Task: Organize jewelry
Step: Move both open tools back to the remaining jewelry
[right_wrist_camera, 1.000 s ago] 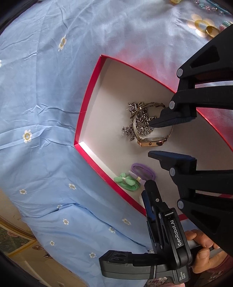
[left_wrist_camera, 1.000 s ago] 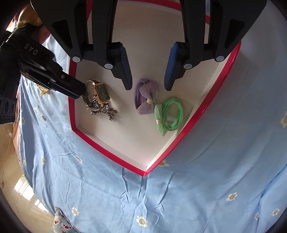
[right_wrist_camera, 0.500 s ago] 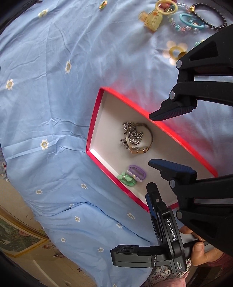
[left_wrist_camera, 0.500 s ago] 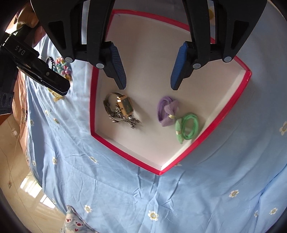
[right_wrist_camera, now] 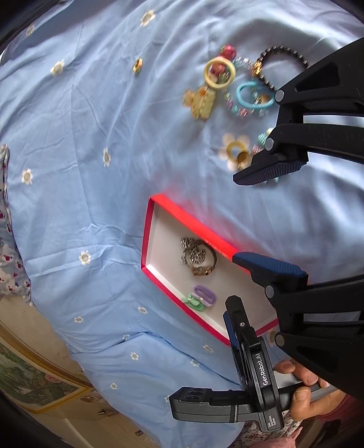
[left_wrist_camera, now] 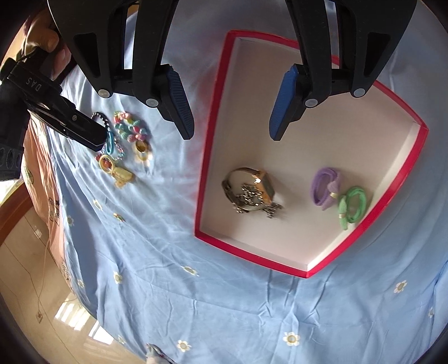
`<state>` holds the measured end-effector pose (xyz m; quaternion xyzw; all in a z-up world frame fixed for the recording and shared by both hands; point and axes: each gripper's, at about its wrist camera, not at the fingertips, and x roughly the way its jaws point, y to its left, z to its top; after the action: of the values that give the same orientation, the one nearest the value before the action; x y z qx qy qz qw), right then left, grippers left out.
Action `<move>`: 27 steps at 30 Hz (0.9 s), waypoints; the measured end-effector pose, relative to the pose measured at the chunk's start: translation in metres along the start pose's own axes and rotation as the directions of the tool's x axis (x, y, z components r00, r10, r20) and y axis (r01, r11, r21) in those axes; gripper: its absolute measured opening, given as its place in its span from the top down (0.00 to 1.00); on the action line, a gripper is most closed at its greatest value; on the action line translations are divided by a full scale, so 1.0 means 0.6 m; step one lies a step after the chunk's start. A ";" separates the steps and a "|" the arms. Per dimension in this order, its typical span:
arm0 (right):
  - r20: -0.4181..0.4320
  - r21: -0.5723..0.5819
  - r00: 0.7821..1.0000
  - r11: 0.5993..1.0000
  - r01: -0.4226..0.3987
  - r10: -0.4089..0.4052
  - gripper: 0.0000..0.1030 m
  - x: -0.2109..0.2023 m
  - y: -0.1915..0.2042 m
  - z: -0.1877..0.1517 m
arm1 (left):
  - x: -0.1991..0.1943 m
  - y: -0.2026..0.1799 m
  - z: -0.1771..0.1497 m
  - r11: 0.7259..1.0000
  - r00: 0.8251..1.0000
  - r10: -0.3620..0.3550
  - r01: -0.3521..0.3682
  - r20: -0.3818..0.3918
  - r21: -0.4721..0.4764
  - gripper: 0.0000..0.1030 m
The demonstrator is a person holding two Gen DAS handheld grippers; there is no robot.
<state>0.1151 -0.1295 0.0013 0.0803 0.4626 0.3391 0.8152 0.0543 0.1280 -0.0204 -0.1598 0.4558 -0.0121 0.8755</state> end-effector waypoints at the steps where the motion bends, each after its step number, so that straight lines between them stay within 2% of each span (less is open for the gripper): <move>1: 0.002 0.006 1.000 1.000 0.006 -0.006 0.46 -0.006 -0.006 -0.004 | 0.001 -0.006 -0.001 1.000 1.000 0.001 -0.001 -0.003 0.007 0.44; 4: 0.009 0.018 0.999 0.999 0.031 -0.031 0.44 -0.026 -0.027 -0.019 | 0.004 -0.021 -0.006 1.000 1.000 -0.006 0.007 -0.011 0.022 0.42; 13: 0.024 0.073 0.993 0.991 0.116 -0.118 0.43 -0.075 -0.090 -0.062 | 0.027 -0.075 -0.017 0.996 0.999 -0.027 0.031 -0.044 0.085 0.42; 27: 0.026 0.139 0.980 0.971 0.192 -0.198 0.43 -0.101 -0.159 -0.082 | 0.076 -0.154 -0.029 0.982 0.991 -0.065 0.084 -0.116 0.168 0.42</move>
<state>0.1003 -0.2486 -0.0264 0.0967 0.4740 0.2235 0.8462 0.0784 0.0281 -0.0390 -0.0993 0.4943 -0.0933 0.8585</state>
